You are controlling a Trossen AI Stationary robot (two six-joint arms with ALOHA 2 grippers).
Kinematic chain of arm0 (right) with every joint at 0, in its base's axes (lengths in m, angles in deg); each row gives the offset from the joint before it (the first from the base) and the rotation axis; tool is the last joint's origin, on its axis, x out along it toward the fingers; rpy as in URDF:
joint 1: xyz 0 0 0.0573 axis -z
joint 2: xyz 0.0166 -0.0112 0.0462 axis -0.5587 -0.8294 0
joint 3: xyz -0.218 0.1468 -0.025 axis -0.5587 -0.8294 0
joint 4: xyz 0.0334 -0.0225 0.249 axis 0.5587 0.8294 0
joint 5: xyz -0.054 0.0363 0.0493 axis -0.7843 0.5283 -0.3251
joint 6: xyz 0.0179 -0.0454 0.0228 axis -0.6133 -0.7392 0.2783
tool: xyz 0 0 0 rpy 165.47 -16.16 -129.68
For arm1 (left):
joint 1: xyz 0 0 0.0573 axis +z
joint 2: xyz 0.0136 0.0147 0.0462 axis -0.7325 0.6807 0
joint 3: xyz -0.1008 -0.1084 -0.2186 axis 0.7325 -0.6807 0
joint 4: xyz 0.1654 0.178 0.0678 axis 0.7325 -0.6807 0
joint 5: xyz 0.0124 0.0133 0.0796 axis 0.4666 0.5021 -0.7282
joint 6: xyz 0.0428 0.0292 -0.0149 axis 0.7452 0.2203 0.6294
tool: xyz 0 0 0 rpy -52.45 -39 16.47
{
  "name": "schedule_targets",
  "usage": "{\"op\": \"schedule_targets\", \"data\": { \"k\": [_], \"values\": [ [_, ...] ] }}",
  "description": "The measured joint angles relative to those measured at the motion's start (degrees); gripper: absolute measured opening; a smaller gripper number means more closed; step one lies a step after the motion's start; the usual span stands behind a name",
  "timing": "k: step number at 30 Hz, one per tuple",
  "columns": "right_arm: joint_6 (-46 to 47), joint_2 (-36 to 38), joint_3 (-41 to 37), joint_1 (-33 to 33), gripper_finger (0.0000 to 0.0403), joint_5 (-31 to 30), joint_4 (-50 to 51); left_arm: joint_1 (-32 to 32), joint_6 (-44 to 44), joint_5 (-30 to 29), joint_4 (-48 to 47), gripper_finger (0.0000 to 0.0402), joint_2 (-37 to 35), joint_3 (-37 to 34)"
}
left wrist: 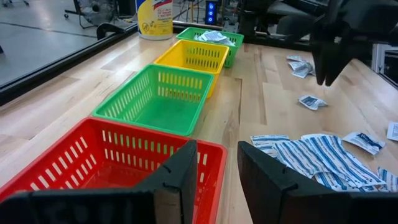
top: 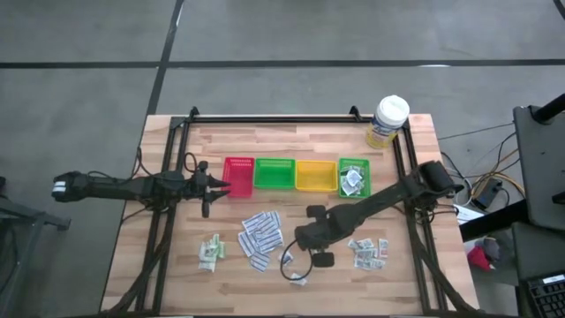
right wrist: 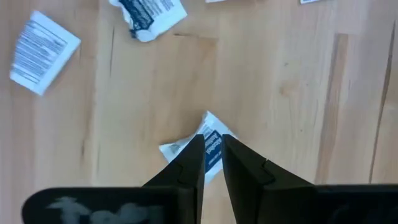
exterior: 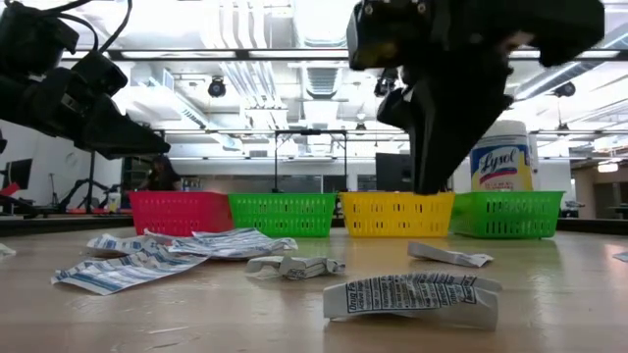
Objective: Pick & Place First Aid Supplies
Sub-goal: Put the blue alcohol pad into the right green bin
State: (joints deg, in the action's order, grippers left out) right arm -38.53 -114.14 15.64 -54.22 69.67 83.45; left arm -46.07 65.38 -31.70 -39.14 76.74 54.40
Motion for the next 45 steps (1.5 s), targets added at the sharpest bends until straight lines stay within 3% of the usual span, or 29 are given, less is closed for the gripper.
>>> {"op": "schedule_targets", "data": {
  "k": [7, 17, 22, 38, 45],
  "values": [
    [4.0, 0.4, 0.1, 0.2, 0.0061, 4.8, -0.2, 0.0, 0.0, 0.0, 0.1, 0.0113, 0.0, 0.0],
    [10.8, -0.2, 0.1, 0.2, 0.015, 5.2, -1.0, 0.0, 0.0, 0.0, 0.1, 0.0113, 0.0, 0.0],
    [13.3, -1.3, 0.2, 0.2, 0.0172, 5.2, -1.4, 0.0, 0.0, -0.1, 0.1, 0.0113, 0.0, 0.0],
    [18.9, -6.7, 0.3, 1.0, 0.0165, 5.6, -2.4, 0.0, 0.0, -0.1, 0.2, 0.0113, 0.0, 0.0],
    [19.4, -8.0, 0.5, 1.0, 0.0129, 4.3, -2.9, 0.0, 0.0, -0.1, 0.2, 0.0113, 0.0, 0.0]
  ]
}}
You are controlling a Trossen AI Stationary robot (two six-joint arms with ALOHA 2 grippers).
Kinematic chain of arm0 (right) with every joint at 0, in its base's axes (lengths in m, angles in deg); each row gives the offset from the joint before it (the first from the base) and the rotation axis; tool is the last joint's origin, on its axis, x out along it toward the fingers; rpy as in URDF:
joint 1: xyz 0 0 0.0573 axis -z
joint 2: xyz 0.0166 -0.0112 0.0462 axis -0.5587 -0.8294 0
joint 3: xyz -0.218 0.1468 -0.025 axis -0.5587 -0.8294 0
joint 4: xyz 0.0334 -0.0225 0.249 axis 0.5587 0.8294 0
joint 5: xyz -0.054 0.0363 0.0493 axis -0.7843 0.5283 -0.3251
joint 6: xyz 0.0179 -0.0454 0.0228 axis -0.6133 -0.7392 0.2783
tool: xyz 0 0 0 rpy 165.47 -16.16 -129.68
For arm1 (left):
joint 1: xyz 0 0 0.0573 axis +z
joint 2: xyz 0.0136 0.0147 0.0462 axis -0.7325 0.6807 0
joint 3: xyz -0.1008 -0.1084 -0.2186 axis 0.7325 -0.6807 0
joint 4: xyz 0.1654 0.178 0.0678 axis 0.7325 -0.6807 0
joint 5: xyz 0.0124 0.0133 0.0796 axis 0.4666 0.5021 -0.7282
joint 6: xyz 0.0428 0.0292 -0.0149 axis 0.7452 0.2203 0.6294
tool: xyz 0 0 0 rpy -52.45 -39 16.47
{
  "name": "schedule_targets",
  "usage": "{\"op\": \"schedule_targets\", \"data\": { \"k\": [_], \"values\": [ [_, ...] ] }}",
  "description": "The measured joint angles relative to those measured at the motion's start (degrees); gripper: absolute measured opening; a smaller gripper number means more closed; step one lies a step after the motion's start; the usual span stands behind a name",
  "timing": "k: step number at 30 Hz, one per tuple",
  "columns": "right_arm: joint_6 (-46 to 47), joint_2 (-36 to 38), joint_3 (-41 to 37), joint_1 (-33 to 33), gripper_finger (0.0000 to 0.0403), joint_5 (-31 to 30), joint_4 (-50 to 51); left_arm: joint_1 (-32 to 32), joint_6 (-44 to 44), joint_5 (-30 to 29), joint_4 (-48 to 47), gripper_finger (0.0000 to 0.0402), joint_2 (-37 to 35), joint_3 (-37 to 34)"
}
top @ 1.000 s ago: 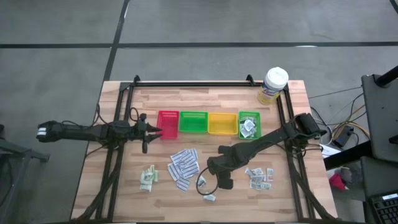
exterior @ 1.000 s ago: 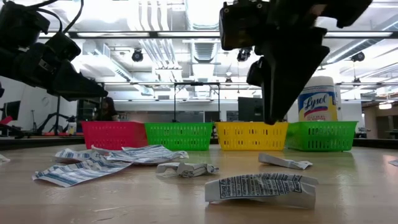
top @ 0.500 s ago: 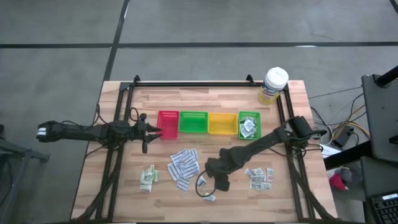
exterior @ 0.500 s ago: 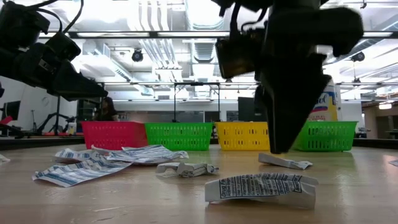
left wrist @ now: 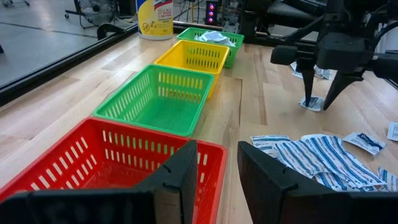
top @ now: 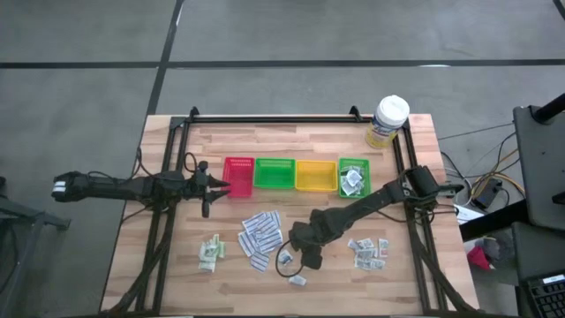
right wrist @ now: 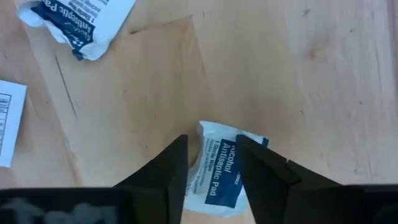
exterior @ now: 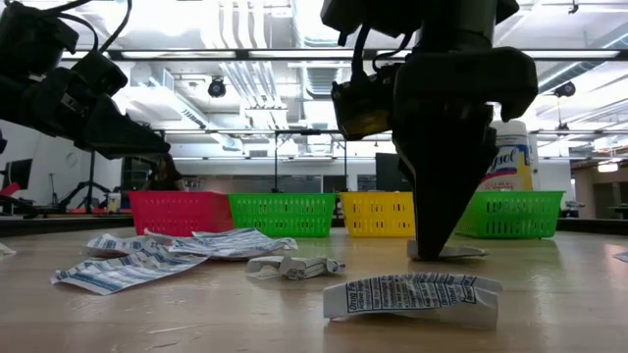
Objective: Pick & Place First Aid Supplies
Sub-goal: Put the blue alcohol pad into the right green bin
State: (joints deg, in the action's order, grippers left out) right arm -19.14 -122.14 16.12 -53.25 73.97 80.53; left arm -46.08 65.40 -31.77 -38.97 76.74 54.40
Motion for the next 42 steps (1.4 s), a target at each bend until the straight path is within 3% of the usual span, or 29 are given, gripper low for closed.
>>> {"op": "schedule_targets", "data": {
  "k": [12, 17, 29, 34, 42],
  "values": [
    [-0.9, 0.3, -0.1, 0.0, 0.0015, 0.1, -0.2, 0.0, 0.0, 0.0, 0.0, 0.0113, 0.0, 0.0],
    [-1.0, 3.4, -0.3, -0.1, 0.0009, 0.9, 0.7, 0.0, 0.0, 0.0, 0.0, 0.0113, 0.0, 0.0],
    [-2.5, 19.8, -0.2, -0.1, 0.0008, -0.4, 1.9, 0.0, 0.0, 0.0, -0.1, 0.0113, 0.0, 0.0],
    [-2.3, 27.2, -0.4, -0.1, 0.0008, -5.1, 4.5, 0.0, 0.0, 0.1, -0.1, 0.0113, 0.0, 0.0],
    [5.8, 35.8, -0.5, 0.0, 0.0008, -22.7, 18.7, 0.0, 0.0, 0.1, -0.2, 0.0113, 0.0, 0.0]
  ]
}}
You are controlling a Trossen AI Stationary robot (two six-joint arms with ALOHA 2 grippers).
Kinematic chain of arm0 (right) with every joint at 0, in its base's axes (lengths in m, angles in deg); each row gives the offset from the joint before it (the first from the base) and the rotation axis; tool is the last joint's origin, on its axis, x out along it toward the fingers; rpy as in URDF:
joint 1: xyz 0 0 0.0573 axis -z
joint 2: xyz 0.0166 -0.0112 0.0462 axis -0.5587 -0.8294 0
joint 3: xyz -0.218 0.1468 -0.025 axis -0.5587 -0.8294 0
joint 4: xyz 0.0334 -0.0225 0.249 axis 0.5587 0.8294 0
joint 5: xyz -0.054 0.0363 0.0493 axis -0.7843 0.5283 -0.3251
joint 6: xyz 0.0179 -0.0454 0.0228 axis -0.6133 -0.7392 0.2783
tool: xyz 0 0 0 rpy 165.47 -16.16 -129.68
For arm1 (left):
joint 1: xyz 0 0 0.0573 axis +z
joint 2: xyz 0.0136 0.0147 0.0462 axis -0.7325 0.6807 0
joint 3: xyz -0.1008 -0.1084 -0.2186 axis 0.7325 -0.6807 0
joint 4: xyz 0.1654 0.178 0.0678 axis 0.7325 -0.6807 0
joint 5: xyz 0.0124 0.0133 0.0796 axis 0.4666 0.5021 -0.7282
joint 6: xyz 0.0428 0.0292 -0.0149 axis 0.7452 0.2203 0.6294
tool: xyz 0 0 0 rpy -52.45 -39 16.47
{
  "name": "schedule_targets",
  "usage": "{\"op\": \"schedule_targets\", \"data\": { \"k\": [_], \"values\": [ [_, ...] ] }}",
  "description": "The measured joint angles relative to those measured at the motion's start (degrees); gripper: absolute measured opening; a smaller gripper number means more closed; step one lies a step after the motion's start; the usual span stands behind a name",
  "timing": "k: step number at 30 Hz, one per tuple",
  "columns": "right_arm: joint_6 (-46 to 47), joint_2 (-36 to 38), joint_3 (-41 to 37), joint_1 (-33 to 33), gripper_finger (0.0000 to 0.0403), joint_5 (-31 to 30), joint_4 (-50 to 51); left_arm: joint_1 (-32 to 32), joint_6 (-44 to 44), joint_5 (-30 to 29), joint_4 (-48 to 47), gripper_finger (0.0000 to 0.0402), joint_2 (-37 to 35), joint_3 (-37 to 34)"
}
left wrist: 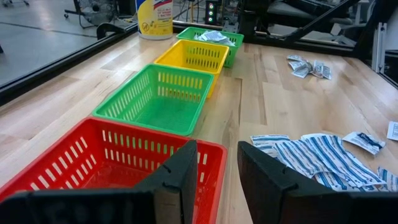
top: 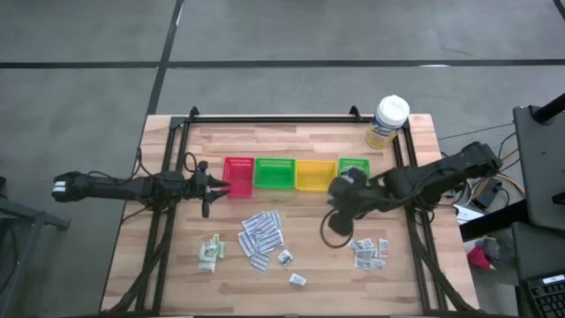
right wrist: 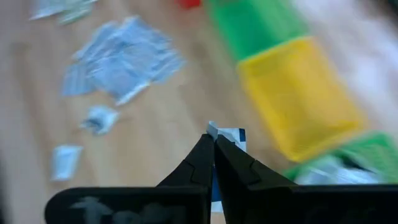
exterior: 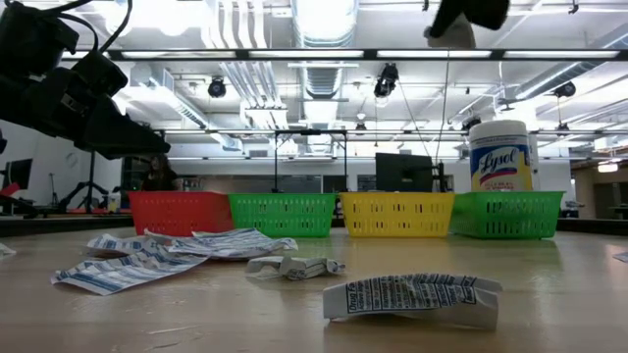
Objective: Pick & Place First Aid Supplies
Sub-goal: Put the blue alcohol pad into the right green bin
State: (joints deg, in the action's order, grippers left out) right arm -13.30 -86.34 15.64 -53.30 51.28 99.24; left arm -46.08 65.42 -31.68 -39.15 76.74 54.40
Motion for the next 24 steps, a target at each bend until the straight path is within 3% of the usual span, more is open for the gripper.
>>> {"op": "schedule_targets", "data": {
  "k": [12, 24],
  "values": [
    [14.3, 1.4, -0.1, 1.9, 0.0008, -19.6, 14.3, 0.0, 0.0, 0.0, -0.1, 0.0113, 0.0, 0.0],
    [17.2, 0.9, -2.9, 14.0, 0.0008, -19.6, 16.6, 0.0, 0.0, 0.0, -0.1, 0.0113, 0.0, 0.0]
  ]
}}
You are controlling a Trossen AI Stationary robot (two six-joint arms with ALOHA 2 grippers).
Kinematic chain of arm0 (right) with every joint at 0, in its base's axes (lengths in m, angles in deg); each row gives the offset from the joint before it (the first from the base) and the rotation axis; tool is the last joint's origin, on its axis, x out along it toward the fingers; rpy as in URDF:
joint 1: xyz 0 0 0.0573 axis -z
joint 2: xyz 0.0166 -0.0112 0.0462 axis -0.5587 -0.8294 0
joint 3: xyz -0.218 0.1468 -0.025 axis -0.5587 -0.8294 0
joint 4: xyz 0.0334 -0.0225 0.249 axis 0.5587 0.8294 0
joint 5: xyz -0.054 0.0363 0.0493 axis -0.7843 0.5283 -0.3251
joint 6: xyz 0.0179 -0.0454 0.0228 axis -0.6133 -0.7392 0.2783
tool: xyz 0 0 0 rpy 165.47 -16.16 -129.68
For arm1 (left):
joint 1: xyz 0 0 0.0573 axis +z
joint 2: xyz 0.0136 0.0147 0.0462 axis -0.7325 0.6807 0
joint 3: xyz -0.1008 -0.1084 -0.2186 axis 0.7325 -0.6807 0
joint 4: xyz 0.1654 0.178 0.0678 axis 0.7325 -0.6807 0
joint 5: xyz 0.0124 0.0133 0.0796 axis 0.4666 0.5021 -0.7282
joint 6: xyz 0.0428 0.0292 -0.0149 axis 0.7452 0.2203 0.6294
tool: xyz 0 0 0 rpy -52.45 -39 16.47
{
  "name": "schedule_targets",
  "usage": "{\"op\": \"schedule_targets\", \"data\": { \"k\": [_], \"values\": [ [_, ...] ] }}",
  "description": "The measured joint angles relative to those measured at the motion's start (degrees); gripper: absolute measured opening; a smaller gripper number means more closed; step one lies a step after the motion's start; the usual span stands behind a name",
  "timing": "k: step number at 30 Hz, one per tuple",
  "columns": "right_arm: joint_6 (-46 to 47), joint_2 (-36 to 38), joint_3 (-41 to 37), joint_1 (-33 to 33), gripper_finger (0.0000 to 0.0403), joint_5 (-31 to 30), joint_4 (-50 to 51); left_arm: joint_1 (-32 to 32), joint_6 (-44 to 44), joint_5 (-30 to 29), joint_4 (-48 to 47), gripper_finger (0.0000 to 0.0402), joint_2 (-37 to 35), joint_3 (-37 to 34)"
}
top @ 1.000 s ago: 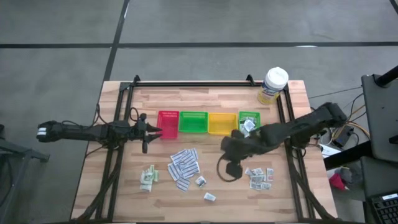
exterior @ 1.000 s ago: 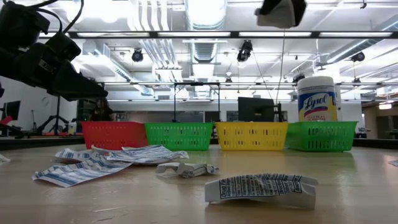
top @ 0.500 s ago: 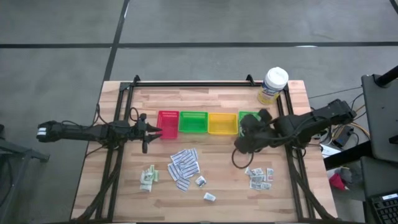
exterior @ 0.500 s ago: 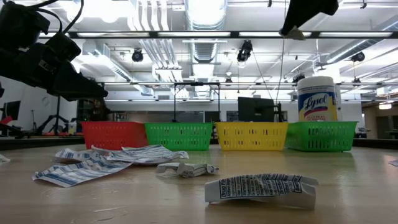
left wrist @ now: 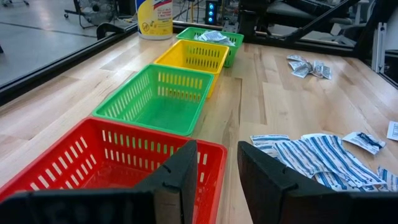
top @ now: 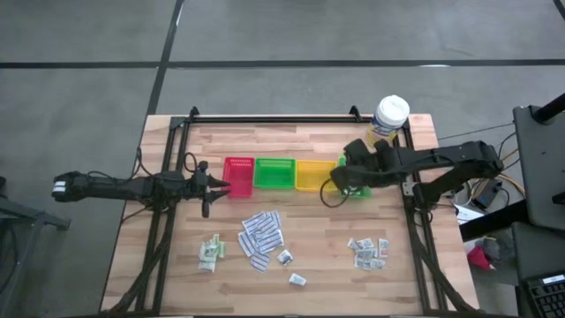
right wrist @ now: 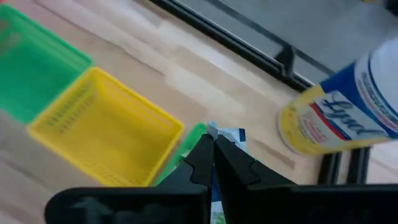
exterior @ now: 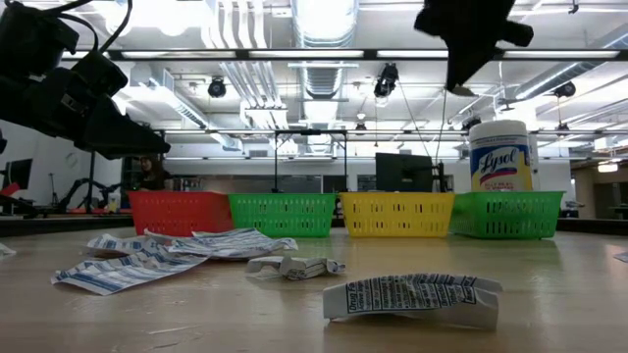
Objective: Pick & Place First Aid Supplies
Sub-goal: Put the blue alcohol pad into the right green bin
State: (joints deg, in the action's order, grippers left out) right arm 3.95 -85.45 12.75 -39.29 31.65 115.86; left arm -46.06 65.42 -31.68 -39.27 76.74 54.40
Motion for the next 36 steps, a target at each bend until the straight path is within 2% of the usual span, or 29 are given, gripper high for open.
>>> {"op": "schedule_targets", "data": {
  "k": [7, 15, 25, 36],
  "values": [
    [2.6, 0.0, -4.2, 5.8, 0.0008, 6.2, 0.3, 0.0, 0.0, 0.0, 0.0, 0.0113, 0.0, 0.0],
    [9.4, 0.0, -12.5, 8.0, 0.0008, 10.2, -0.7, 0.0, 0.0, 0.0, 0.0, 0.0113, 0.0, 0.0],
    [8.3, 0.0, -21.6, 10.7, 0.0008, 13.6, -16.4, 0.0, 0.0, 0.0, 0.0, 0.0113, 0.0, 0.0],
    [8.0, 0.0, -27.2, 12.3, 0.0008, 17.7, -23.0, 0.0, 0.0, 0.0, 0.0, 0.0113, 0.0, 0.0]
  ]
}}
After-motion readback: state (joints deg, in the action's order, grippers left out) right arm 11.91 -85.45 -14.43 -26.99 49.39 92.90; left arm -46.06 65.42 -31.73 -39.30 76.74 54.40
